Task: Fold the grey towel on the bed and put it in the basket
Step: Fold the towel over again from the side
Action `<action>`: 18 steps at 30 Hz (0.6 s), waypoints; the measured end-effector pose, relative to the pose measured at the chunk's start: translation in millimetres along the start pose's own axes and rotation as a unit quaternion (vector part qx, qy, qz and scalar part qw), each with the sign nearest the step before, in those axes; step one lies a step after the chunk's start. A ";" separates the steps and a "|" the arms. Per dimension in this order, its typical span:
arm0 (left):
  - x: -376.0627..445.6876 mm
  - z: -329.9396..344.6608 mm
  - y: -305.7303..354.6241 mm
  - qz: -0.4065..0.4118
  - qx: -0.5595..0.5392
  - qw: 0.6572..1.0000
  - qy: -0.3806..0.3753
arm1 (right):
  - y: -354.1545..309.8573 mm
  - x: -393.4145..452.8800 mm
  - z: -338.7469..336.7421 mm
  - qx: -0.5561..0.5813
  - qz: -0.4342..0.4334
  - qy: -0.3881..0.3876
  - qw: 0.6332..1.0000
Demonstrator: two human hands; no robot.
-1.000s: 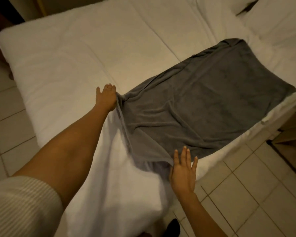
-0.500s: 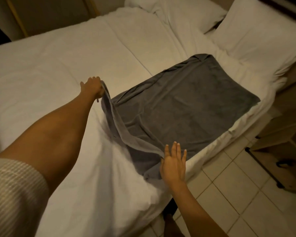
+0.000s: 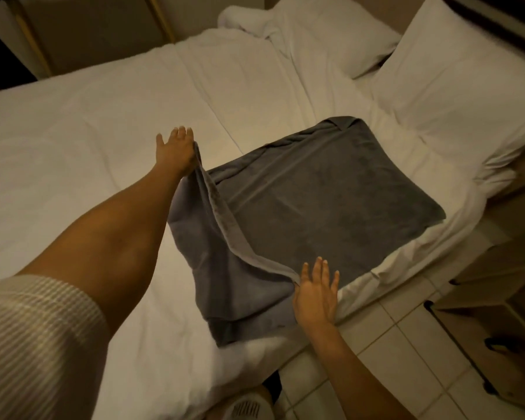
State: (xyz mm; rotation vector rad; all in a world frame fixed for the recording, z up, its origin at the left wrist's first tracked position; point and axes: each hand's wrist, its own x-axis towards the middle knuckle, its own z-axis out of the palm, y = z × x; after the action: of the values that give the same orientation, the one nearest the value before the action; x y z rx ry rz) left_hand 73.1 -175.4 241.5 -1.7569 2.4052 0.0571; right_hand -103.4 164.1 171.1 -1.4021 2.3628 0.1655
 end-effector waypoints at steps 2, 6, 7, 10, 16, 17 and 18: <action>14.1 -5.9 25.4 0.004 -0.005 1.000 0.000 | 18.8 14.7 -11.6 -0.014 0.007 -0.011 1.000; 43.7 -15.6 72.5 0.016 -0.024 1.000 0.013 | 55.4 41.8 -30.5 -0.015 0.014 -0.009 1.000; 51.7 -18.1 83.5 0.018 -0.029 0.999 0.016 | 64.7 49.2 -34.7 -0.013 0.014 -0.008 1.000; 75.2 -23.9 115.4 0.019 -0.035 0.999 0.010 | 93.5 73.6 -45.4 -0.015 0.013 -0.016 1.000; 121.4 -12.0 173.3 0.007 -0.039 0.999 -0.003 | 155.7 132.4 -68.3 -0.031 0.009 -0.047 0.998; 125.6 -10.4 182.7 0.000 -0.045 0.999 -0.017 | 166.3 141.8 -73.7 -0.036 0.010 -0.063 0.997; 132.5 -8.8 191.1 -0.006 -0.048 0.999 -0.021 | 177.2 151.8 -79.2 -0.039 0.012 -0.070 0.997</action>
State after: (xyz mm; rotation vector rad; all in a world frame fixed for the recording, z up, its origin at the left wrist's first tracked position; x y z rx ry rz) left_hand -148.4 -242.6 217.6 -1.7905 2.4000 0.2106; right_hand -342.4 104.0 168.8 -1.3510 2.2801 0.3544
